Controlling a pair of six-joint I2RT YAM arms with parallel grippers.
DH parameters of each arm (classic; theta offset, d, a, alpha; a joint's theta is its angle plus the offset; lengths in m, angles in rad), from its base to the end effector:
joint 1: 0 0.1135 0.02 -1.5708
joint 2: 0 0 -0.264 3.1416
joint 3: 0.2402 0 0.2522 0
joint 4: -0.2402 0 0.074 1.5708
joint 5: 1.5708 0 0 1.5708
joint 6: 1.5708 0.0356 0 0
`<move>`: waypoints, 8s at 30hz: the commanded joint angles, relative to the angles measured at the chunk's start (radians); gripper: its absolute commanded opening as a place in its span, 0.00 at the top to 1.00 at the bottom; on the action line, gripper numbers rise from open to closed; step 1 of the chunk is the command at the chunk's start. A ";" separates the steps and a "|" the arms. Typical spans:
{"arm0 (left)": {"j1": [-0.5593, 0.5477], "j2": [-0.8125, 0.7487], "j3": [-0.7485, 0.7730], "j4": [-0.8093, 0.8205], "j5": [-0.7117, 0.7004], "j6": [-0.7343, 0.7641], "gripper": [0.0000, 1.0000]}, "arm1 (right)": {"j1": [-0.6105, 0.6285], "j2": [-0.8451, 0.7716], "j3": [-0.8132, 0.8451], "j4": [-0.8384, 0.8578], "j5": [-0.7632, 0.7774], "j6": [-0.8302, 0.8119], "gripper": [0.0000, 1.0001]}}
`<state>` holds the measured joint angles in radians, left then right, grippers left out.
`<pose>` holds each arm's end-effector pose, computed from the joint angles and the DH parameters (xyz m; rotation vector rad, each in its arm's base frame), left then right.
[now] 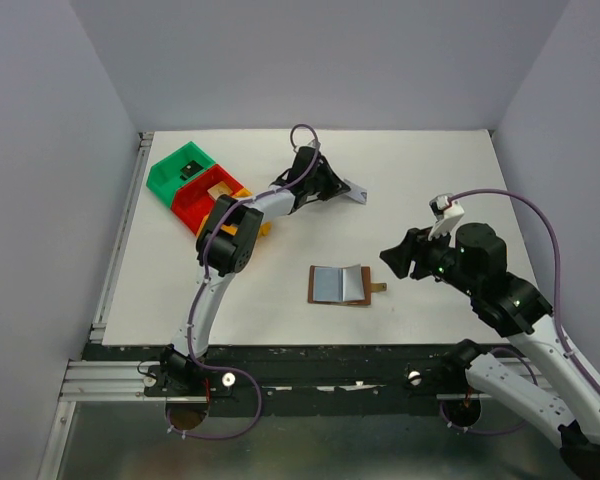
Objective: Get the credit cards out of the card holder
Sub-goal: Place the credit card at the center of the board, then remove the credit card from the card holder.
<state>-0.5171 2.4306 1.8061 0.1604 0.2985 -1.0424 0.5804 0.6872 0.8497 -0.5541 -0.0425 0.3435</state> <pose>0.4733 -0.2812 0.1429 -0.3832 2.2321 -1.2206 0.1240 0.0831 0.3380 -0.2670 2.0011 0.6403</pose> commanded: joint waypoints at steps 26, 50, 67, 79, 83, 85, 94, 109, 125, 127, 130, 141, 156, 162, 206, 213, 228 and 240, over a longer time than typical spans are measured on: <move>-0.004 -0.005 0.009 -0.012 0.018 -0.007 0.64 | -0.001 0.014 0.006 0.003 0.010 -0.003 0.38; 0.031 -0.111 -0.021 -0.070 -0.012 0.065 0.49 | -0.001 -0.008 -0.018 -0.006 0.007 0.015 0.37; -0.099 -0.523 -0.233 -0.375 -0.473 0.328 0.01 | -0.005 0.040 -0.092 0.053 0.032 0.054 0.13; -0.181 -1.039 -0.899 -0.145 -0.291 0.376 0.01 | -0.002 0.178 -0.176 0.049 -0.008 0.063 0.25; -0.239 -1.177 -1.069 -0.137 -0.372 0.360 0.02 | -0.007 0.201 -0.228 0.060 0.088 0.130 0.30; -0.241 -1.246 -1.166 -0.096 -0.377 0.322 0.02 | -0.020 0.213 -0.247 0.071 0.099 0.158 0.31; -0.221 -1.424 -1.269 -0.056 -0.405 0.248 0.01 | -0.062 0.359 -0.278 0.132 0.069 0.206 0.34; -0.212 -1.187 -1.120 -0.093 -0.139 0.398 0.11 | -0.097 0.523 -0.244 0.181 0.066 0.170 0.65; -0.210 -0.955 -1.067 -0.009 0.057 0.429 0.30 | -0.099 0.400 -0.253 0.146 -0.049 0.130 1.00; -0.210 -0.941 -1.061 -0.007 0.068 0.430 0.30 | -0.099 0.393 -0.256 0.146 -0.057 0.130 1.00; -0.210 -0.920 -1.051 -0.007 0.082 0.430 0.30 | -0.099 0.394 -0.256 0.149 -0.057 0.127 1.00; -0.210 -0.881 -1.045 -0.045 0.045 0.427 0.30 | -0.099 0.376 -0.259 0.155 -0.077 0.127 1.00; -0.210 -0.844 -1.038 -0.079 0.024 0.429 0.30 | -0.099 0.376 -0.264 0.163 -0.082 0.123 1.00; -0.212 -0.835 -1.033 -0.061 0.054 0.430 0.30 | -0.099 0.379 -0.274 0.174 -0.091 0.124 1.00; -0.202 -0.903 -1.090 -0.065 -0.022 0.412 0.27 | -0.099 0.399 -0.287 0.200 -0.122 0.115 1.00; -0.204 -0.892 -1.091 -0.045 0.005 0.410 0.27 | -0.099 0.390 -0.294 0.198 -0.119 0.115 1.00; -0.230 -0.923 -1.074 -0.056 -0.001 0.436 0.26 | -0.099 0.382 -0.297 0.198 -0.123 0.121 1.00; -0.231 -0.855 -1.059 -0.061 0.033 0.436 0.26 | -0.099 0.377 -0.302 0.195 -0.123 0.121 1.00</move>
<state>-0.7437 1.5486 0.7143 0.1020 0.3000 -0.6170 0.4885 1.0702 0.5610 -0.3672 -0.1490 0.4706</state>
